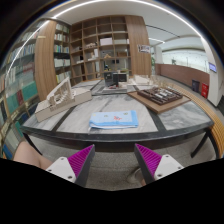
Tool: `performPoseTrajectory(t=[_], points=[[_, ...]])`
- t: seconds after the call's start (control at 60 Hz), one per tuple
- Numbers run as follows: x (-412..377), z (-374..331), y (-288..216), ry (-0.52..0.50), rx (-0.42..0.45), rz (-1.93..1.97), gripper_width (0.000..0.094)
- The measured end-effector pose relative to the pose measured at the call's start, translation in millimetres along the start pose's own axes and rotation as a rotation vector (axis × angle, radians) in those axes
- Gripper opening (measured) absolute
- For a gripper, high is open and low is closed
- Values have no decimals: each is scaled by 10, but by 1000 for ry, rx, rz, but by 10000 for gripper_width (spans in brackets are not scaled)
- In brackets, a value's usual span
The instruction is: Fold towel
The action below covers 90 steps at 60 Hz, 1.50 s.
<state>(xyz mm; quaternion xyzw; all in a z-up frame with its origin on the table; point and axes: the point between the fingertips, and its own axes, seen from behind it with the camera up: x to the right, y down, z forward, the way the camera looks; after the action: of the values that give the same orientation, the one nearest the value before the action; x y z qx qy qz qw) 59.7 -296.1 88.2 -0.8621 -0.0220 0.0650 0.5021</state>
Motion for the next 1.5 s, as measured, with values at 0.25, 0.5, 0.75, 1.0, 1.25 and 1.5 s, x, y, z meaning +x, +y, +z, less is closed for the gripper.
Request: performPoseTrajectory(t=[0.25,0.5,0.75,1.0,1.25,1.5], points=[[-262,720,-51,-55,-50,-128,833],[-867,1698,-330,-103,-72,-259,786],[-991,2606,-392,-33,-97,-325,686],[-886,2868,-391,57,-41,-410,12],[-736,2623,-832,31,31,-218,9],[531,2370,-1035,150,40,-57,28]])
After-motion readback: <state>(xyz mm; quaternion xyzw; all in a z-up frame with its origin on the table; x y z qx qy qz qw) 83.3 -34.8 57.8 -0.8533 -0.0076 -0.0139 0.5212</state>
